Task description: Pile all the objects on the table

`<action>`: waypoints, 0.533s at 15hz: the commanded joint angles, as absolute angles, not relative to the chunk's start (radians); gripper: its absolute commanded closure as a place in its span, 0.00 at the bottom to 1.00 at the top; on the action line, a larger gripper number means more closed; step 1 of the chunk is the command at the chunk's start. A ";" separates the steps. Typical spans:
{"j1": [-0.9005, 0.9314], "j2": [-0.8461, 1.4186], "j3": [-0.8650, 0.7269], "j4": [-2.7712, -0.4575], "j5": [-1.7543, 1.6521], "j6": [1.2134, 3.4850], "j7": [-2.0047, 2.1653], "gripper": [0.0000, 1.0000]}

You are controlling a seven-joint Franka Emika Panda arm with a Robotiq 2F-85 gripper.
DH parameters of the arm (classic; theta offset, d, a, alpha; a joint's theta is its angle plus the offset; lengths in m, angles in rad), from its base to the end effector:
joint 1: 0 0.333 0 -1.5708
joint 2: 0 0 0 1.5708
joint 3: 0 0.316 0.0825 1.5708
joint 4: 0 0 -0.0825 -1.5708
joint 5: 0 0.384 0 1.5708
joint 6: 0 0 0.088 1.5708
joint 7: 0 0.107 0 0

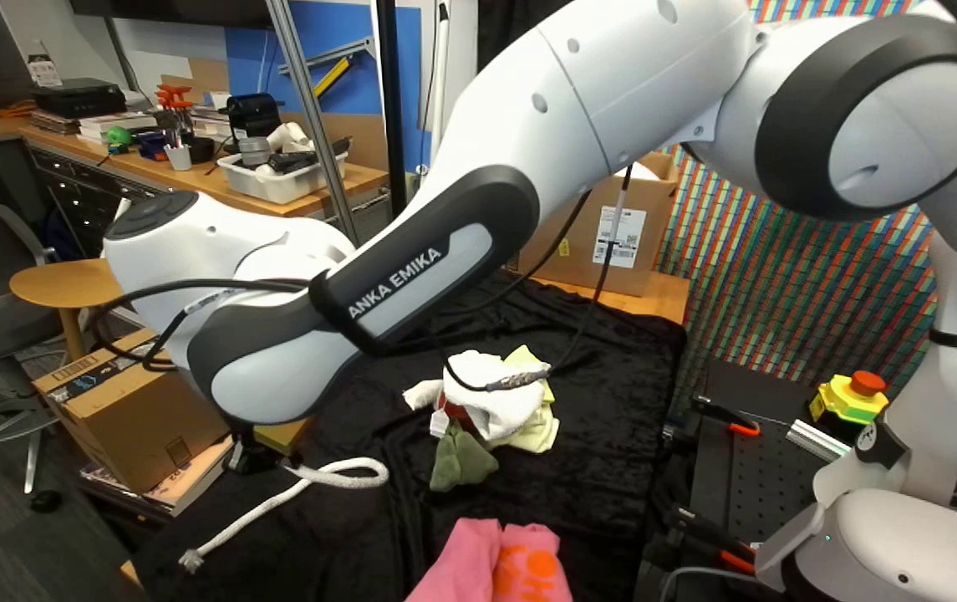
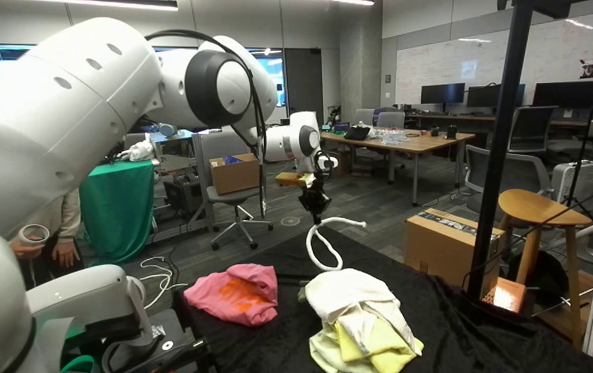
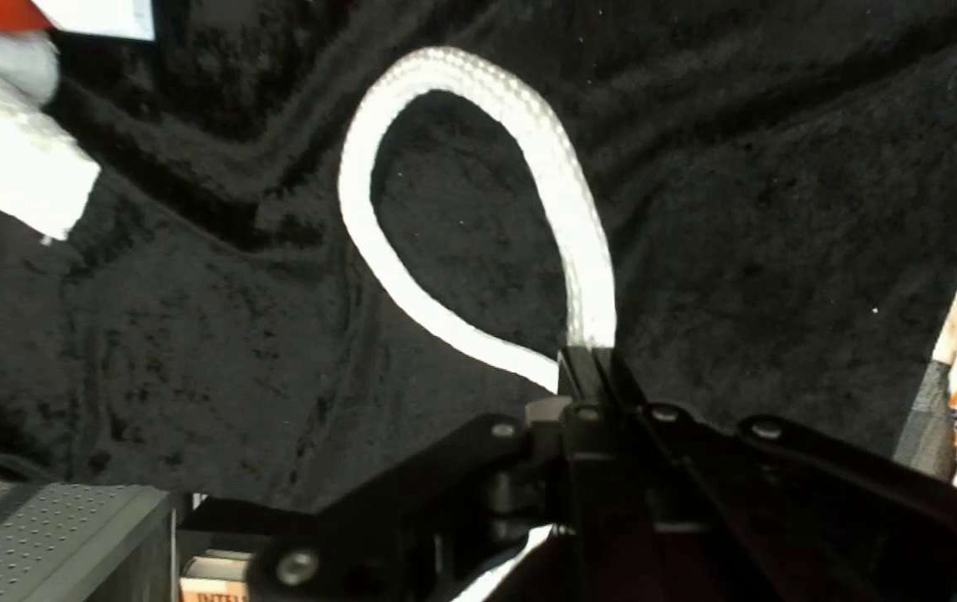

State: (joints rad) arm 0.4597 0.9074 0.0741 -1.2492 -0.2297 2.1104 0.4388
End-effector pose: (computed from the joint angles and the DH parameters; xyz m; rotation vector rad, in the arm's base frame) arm 0.6572 0.3597 0.2097 2.9880 0.2853 0.0381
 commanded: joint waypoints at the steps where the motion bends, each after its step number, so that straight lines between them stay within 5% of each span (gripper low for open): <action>1: 0.453 0.699 0.049 -1.489 -0.238 2.164 0.537 0.99; 8: 0.442 0.405 -0.023 -1.795 -0.275 2.227 0.716 0.99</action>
State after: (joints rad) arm 0.4533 0.5703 -0.0003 -1.6009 -0.2343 2.1631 0.6269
